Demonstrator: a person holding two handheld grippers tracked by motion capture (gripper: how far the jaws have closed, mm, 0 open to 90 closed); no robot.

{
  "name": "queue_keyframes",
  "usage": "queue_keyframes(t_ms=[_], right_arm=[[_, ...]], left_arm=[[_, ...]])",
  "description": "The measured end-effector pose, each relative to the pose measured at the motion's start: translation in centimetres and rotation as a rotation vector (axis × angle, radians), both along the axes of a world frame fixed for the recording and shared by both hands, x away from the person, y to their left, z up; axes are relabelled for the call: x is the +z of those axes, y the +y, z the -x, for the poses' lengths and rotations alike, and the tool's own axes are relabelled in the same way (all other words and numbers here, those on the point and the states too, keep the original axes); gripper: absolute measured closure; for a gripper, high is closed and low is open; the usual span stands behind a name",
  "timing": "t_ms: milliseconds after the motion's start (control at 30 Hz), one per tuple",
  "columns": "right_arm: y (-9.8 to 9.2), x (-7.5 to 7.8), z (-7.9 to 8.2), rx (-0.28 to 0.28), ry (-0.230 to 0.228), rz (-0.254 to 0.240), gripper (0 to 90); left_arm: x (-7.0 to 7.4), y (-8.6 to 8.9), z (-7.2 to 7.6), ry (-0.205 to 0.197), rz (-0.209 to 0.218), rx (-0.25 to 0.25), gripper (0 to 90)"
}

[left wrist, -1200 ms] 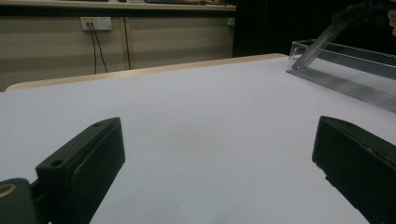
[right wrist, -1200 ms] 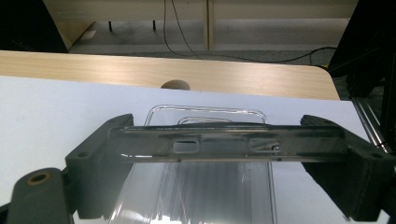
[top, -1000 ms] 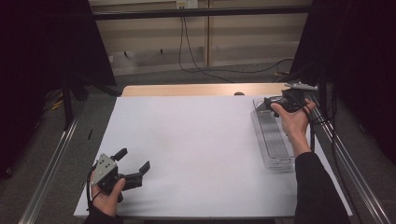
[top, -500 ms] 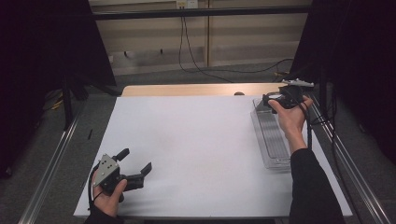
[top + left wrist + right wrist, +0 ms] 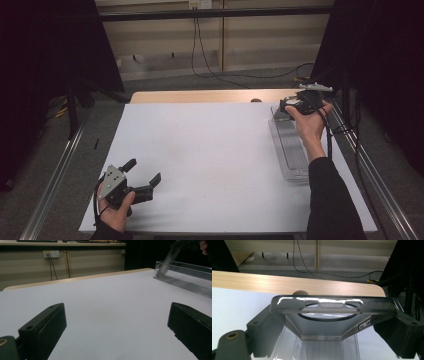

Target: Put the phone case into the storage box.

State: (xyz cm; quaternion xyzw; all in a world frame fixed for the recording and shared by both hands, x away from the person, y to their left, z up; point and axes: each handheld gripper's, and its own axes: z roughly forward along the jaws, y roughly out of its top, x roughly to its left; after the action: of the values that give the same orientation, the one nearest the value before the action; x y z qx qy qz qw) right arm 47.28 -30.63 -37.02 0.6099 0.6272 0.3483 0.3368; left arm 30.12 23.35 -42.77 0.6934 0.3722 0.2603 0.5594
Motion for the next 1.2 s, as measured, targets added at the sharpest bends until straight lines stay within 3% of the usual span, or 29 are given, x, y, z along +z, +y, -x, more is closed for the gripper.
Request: queue_keyframes(t_ms=[700, 1200], right_arm=[[0.5, -0.3, -0.7, -0.014, -0.036, 0.012, 11.3], [0.8, -0.3, -1.9, -0.033, -0.038, 0.019, 11.3]], left_arm=[[-0.1, 0.0, 0.0, 0.009, -0.01, 0.002, 2.0], [-0.2, 0.0, -0.1, 0.014, -0.011, 0.003, 2.0]])
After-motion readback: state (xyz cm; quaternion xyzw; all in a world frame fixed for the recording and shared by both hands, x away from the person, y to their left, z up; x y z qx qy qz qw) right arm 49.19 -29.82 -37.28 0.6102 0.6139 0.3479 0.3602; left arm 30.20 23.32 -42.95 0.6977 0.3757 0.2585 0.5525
